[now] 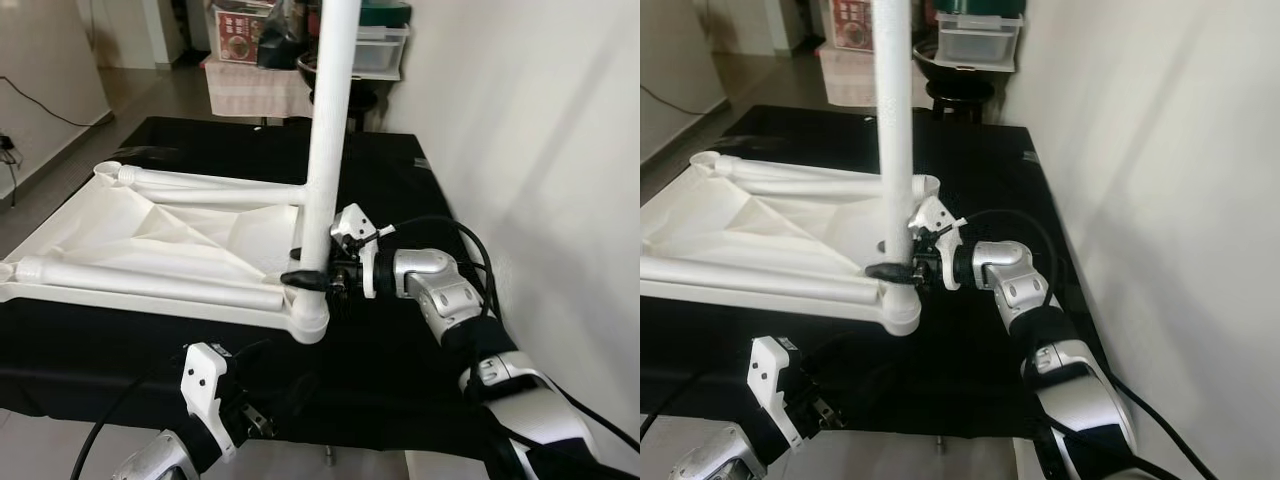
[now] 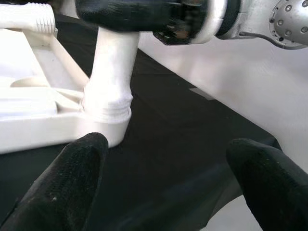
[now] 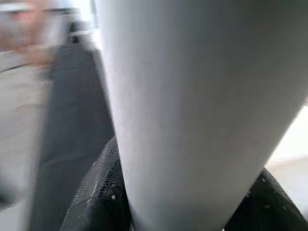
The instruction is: Building children table
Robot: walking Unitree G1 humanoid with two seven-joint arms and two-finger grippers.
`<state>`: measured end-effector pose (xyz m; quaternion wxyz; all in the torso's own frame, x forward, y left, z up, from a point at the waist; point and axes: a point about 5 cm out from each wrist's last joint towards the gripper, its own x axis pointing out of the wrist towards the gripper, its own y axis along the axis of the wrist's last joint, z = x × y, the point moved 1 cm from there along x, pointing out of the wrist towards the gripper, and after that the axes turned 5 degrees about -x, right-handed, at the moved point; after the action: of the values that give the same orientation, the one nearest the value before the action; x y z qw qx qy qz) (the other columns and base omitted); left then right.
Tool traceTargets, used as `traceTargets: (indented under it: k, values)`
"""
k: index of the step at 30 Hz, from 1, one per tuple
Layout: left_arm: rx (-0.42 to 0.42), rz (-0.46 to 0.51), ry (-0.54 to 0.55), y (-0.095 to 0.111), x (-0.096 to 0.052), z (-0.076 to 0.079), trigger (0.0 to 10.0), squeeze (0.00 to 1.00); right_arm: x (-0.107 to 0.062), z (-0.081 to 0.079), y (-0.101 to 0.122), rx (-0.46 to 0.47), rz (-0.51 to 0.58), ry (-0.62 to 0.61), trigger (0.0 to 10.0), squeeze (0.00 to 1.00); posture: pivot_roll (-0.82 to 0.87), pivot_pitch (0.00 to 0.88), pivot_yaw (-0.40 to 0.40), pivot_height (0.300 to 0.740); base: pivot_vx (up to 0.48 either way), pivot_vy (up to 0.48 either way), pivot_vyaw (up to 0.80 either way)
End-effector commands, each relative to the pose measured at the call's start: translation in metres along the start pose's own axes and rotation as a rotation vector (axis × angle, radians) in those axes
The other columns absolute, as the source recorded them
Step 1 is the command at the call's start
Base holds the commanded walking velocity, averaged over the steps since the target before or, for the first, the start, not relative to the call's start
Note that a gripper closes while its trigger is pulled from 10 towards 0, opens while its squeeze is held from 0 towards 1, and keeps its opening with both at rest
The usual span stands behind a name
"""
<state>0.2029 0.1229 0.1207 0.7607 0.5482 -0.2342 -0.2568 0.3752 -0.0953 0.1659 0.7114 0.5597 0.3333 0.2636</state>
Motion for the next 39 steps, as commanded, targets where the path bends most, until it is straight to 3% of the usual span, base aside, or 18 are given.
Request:
traceTargets:
  k: [1, 2, 3, 16, 17, 20, 21, 22, 23, 26, 27, 31, 32, 33, 34, 36, 37, 39]
  values:
    - [0.002, -0.010, 0.003, 0.000, -0.003, -0.001, 10.0, 0.00, -0.035, 0.021, -0.054, 0.093, -0.226, -0.430, 0.0, 0.00, -0.09, 0.043, -0.095, 0.740, 0.000, 0.000, 0.00]
    - [0.001, -0.013, 0.002, 0.000, -0.004, -0.002, 10.0, 0.00, -0.048, 0.022, -0.062, 0.115, -0.252, -0.544, 0.0, 0.00, -0.09, 0.044, -0.091, 0.740, 0.000, 0.000, 0.00]
    - [0.000, -0.017, -0.001, 0.000, -0.005, -0.003, 10.0, 0.00, -0.055, 0.017, -0.063, 0.134, -0.249, -0.579, 0.0, 0.00, -0.12, 0.040, -0.070, 0.740, 0.000, 0.000, 0.00]
    - [0.004, -0.013, 0.003, 0.001, -0.001, -0.010, 10.0, 0.00, -0.043, 0.001, -0.038, 0.052, -0.192, -0.506, 0.0, 0.00, -0.14, 0.025, -0.079, 0.740, 0.000, 0.000, 0.00]
    - [0.004, -0.010, 0.008, 0.001, 0.000, -0.010, 10.0, 0.00, -0.038, -0.004, -0.035, 0.041, -0.190, -0.483, 9.2, 0.00, -0.15, 0.022, -0.081, 0.740, 0.000, 0.000, 0.00]
    - [0.004, -0.008, 0.010, 0.000, 0.000, -0.011, 10.0, 0.00, -0.033, -0.012, -0.029, 0.043, -0.168, -0.450, 10.0, 0.00, -0.16, 0.016, -0.078, 0.740, 0.000, 0.000, 0.00]
    - [0.004, -0.009, 0.009, 0.000, 0.001, -0.011, 10.0, 0.00, -0.030, -0.017, -0.024, 0.038, -0.151, -0.418, 10.0, 0.87, -0.16, 0.016, -0.078, 0.740, 0.000, 0.000, 0.00]
    - [0.004, -0.009, 0.008, 0.000, 0.001, -0.011, 10.0, 0.00, -0.028, -0.019, -0.022, 0.036, -0.140, -0.398, 10.0, 0.87, -0.16, 0.016, -0.078, 0.740, 0.000, 0.000, 0.00]
    - [0.004, -0.013, 0.002, 0.000, 0.001, -0.011, 10.0, 0.00, -0.024, -0.019, -0.012, 0.031, -0.097, -0.350, 10.0, 1.00, -0.16, 0.013, -0.074, 0.740, 0.000, 0.000, 0.00]
    - [0.003, -0.016, -0.006, -0.001, 0.003, -0.011, 10.0, 0.00, -0.016, -0.016, 0.005, 0.013, -0.009, -0.255, 10.0, 1.00, -0.16, 0.011, -0.071, 0.740, 0.000, 0.000, 0.00]
    - [0.002, -0.016, -0.007, -0.001, 0.003, -0.011, 10.0, 0.00, -0.012, -0.017, 0.014, 0.002, 0.039, -0.165, 10.0, 1.00, -0.16, 0.010, -0.073, 0.740, 0.000, 0.000, 0.00]
    - [0.000, -0.014, -0.006, -0.001, 0.004, -0.011, 10.0, 0.00, -0.009, -0.015, 0.020, -0.037, 0.067, -0.047, 10.0, 1.00, -0.15, 0.009, -0.076, 0.740, 0.000, 0.000, 0.00]
    - [-0.001, -0.011, -0.004, -0.001, 0.004, -0.011, 10.0, 0.00, -0.007, -0.016, 0.024, -0.060, 0.078, 0.056, 10.0, 0.31, -0.14, 0.006, -0.077, 0.740, 0.000, 0.000, 0.00]
    - [0.000, -0.009, -0.003, -0.001, 0.005, -0.010, 10.0, 0.00, -0.006, -0.017, 0.026, -0.075, 0.080, 0.117, 10.0, 0.31, -0.14, 0.006, -0.077, 0.740, 0.000, 0.000, 0.00]
    - [0.000, -0.007, -0.001, -0.001, 0.005, -0.010, 10.0, 0.00, -0.006, -0.020, 0.029, -0.100, 0.087, 0.209, 10.0, 0.00, -0.13, 0.010, -0.075, 0.740, 0.000, 0.000, 0.00]
    - [0.000, -0.006, -0.001, 0.000, 0.004, -0.010, 10.0, 0.00, -0.006, -0.022, 0.032, -0.117, 0.091, 0.268, 10.0, 0.00, -0.13, 0.010, -0.075, 0.740, 0.000, 0.000, 0.00]
    - [-0.001, -0.004, 0.000, 0.000, 0.004, -0.009, 10.0, 0.00, -0.004, -0.027, 0.036, -0.113, 0.099, 0.395, 10.0, 0.00, -0.11, 0.013, -0.068, 0.740, 0.000, 0.000, 0.00]
    - [-0.001, -0.005, -0.001, 0.000, 0.003, -0.009, 10.0, 0.00, -0.004, -0.029, 0.037, -0.121, 0.105, 0.448, 10.0, 0.00, -0.11, 0.012, -0.067, 0.740, 0.000, 0.000, 0.00]
